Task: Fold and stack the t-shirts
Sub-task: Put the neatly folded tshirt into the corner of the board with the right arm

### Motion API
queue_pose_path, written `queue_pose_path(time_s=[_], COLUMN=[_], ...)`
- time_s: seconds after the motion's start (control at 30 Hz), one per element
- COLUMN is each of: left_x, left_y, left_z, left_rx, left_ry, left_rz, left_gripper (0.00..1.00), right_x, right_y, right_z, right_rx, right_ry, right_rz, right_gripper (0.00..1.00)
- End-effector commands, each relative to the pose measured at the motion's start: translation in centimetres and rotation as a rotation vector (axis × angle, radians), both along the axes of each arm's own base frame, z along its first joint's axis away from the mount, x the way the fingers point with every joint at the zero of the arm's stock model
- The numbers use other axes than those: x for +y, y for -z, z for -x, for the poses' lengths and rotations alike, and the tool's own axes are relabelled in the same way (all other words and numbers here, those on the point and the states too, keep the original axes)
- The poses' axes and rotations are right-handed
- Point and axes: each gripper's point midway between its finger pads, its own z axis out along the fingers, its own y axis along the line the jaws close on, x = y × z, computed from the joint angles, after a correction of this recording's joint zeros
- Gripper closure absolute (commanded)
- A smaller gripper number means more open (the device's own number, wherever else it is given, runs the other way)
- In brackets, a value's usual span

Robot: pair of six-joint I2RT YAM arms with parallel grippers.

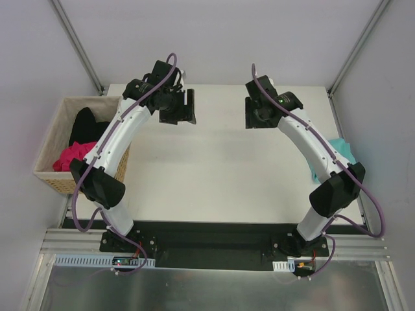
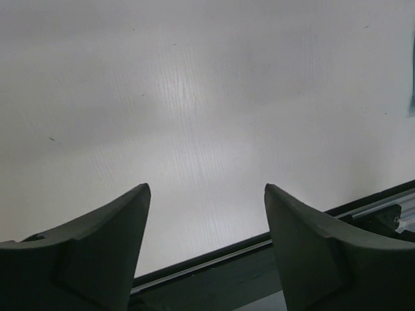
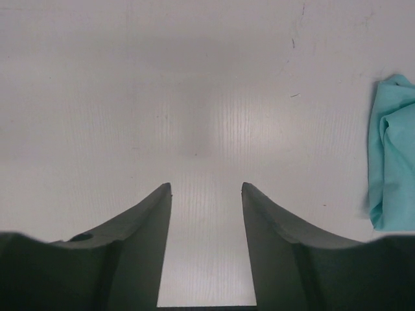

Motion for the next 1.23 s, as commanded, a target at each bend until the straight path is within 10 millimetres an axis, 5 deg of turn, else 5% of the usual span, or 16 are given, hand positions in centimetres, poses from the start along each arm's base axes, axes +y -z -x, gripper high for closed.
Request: queue_pose_path(time_s=[0.0, 0.03, 0.1, 0.23, 0.5, 1.2], left_x=[1.0, 1.0, 1.0, 0.8, 0.7, 0.7], left_y=[-2.0, -2.1, -2.4, -3.4, -4.9, -3.9], left_z=[0.3, 0.4, 0.4, 0.4, 0.6, 1.0], left_rx=[-0.061, -0.062, -0.066, -0.087, -0.128, -0.113], left_ry=[-0.058, -0.061, -0.068, -0.072, -0.075, -0.098], left_rz=[0.002, 0.006, 0.012, 0.037, 0.069, 0.092], left_gripper=[0.24, 0.10, 0.01, 0.01, 0.01, 0.01], right_x=[0.3, 0.4, 0.5, 0.7, 0.5, 0.3], right_y=[-1.6, -1.7, -2.1, -2.7, -3.4, -3.2], right_z=[1.0, 1.0, 1.1, 1.1, 1.4, 1.7], right_rx=[-0.034, -0.034, -0.034, -0.037, -0.050, -0.085], right_ry=[-0.043, -0.047, -0.053, -0.061, -0.077, -0.132], right_rz=[-0.006, -0.011, -0.021, -0.030, -0.025, -0.005], right_gripper=[0.41, 0.32, 0.21, 0.00, 0.00, 0.00])
